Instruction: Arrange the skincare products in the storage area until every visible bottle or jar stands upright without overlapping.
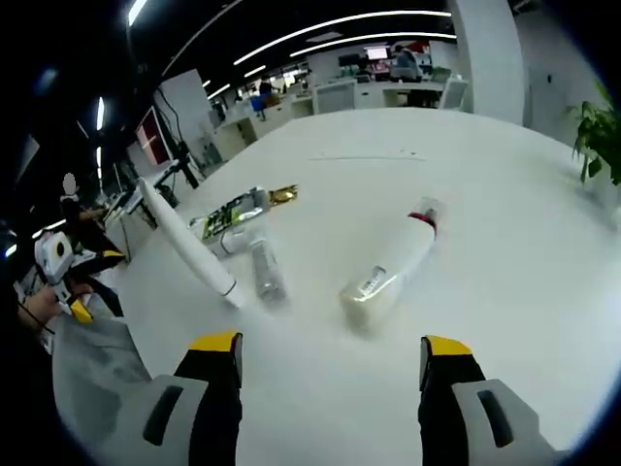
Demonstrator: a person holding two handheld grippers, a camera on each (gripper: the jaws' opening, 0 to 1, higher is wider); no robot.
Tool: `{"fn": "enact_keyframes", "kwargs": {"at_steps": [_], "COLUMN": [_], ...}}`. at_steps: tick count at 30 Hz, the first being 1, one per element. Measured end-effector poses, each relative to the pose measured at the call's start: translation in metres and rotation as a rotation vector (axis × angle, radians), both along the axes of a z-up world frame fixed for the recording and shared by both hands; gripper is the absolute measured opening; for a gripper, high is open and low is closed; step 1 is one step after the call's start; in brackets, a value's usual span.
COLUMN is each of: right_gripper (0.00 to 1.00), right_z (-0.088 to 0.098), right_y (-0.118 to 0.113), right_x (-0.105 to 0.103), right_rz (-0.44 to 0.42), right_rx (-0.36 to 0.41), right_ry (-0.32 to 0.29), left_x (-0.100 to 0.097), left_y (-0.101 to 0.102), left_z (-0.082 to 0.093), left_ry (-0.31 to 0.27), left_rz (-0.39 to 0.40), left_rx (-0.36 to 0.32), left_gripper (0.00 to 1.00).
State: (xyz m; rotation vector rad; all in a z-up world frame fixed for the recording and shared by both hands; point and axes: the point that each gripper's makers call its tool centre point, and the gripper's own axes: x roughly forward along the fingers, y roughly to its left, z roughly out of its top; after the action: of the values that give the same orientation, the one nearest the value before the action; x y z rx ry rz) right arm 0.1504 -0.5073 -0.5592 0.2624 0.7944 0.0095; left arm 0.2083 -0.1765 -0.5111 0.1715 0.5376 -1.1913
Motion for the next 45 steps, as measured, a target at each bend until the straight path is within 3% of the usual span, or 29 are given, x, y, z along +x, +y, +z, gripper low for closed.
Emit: {"fn": "enact_keyframes", "kwargs": {"at_steps": [16,36,45], "right_gripper": [0.76,0.74,0.73], "right_z": [-0.006,-0.02,-0.028], "right_y": [-0.008,-0.015,-0.019], "right_x": [0.026,0.037,0.052], "right_rz": [-0.021,-0.039,-0.04], "right_rx": [-0.016,-0.05,-0.044], "right_ry": [0.021,0.098,0.112], "left_x": [0.0,0.002,0.003], "left_y": [0.002,0.004,0.006], "left_z": [-0.005,-0.013,-0.016], "left_ry": [0.012,0.009,0.013], "left_rz": [0.002,0.001,0.011], "left_rx": [0.022,0.065,0.078], "left_gripper": [0.86,0.86,0.85]}}
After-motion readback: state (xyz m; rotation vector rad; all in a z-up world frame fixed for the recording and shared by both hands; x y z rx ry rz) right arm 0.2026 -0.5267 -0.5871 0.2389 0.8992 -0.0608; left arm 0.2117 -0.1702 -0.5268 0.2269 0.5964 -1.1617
